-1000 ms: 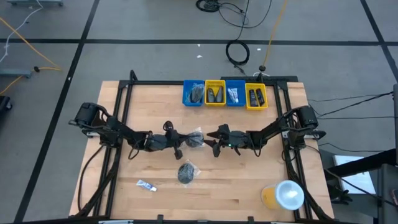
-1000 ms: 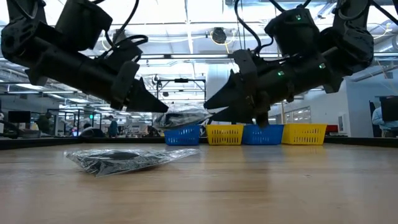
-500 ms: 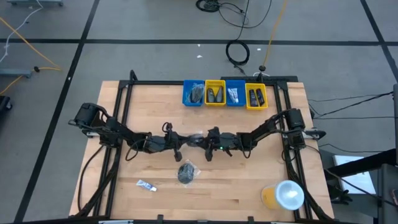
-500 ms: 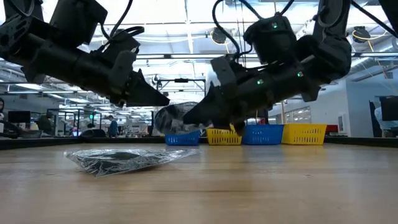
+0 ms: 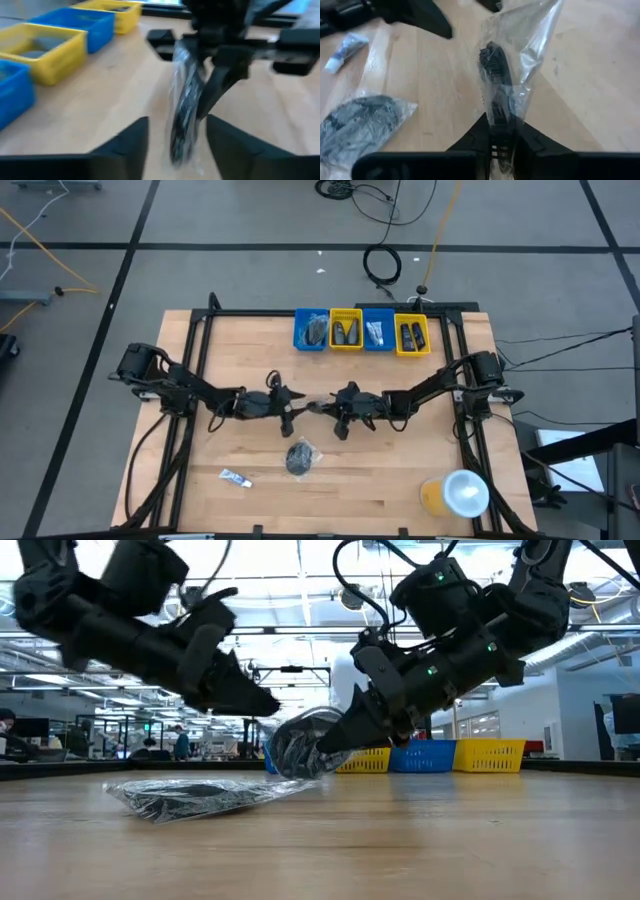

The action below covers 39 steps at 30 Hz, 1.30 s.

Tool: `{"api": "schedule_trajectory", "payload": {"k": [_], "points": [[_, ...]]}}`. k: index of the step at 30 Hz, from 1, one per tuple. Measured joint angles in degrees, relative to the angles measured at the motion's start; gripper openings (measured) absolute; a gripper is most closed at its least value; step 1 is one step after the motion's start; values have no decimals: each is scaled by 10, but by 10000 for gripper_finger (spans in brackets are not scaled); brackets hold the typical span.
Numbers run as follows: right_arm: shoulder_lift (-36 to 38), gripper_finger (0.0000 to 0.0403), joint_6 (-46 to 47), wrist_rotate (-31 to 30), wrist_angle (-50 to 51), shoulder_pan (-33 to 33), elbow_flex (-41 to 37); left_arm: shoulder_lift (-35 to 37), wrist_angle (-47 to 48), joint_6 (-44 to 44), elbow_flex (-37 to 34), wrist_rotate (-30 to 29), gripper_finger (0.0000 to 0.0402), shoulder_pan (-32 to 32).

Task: Pick & Place Travel size toiletries
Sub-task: Put the black hairbrush into the left blue bin

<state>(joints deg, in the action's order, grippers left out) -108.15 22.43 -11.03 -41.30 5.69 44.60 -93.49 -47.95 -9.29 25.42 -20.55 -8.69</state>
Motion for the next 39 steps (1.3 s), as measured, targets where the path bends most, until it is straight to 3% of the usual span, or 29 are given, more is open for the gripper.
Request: {"api": "schedule_trajectory", "payload": {"k": [4, 8, 12, 22, 25, 31, 36, 39], "points": [[1, 26, -11, 22, -7, 0, 0, -8, 60, 23, 50, 143, 264, 37], [0, 45, -11, 23, -10, 0, 0, -24, 164, 65, 114, 186, 275, 45], [0, 46, -11, 22, -7, 0, 0, -34, 220, 92, 151, 186, 227, 44], [0, 43, -21, 22, -2, 0, 0, -34, 243, 92, 157, 185, 27, 57], [0, 60, -21, 21, -4, 0, 0, -34, 245, 91, 157, 185, 15, 60], [31, 124, -17, 4, 25, 2, -9, -6, 296, 72, 157, 125, 23, 66], [67, 169, 4, -128, 2, 9, -65, 64, 355, 20, 156, 15, 12, 104], [70, 180, 18, -201, -64, 16, -108, 90, 332, -40, 157, -10, 29, 154]]}}
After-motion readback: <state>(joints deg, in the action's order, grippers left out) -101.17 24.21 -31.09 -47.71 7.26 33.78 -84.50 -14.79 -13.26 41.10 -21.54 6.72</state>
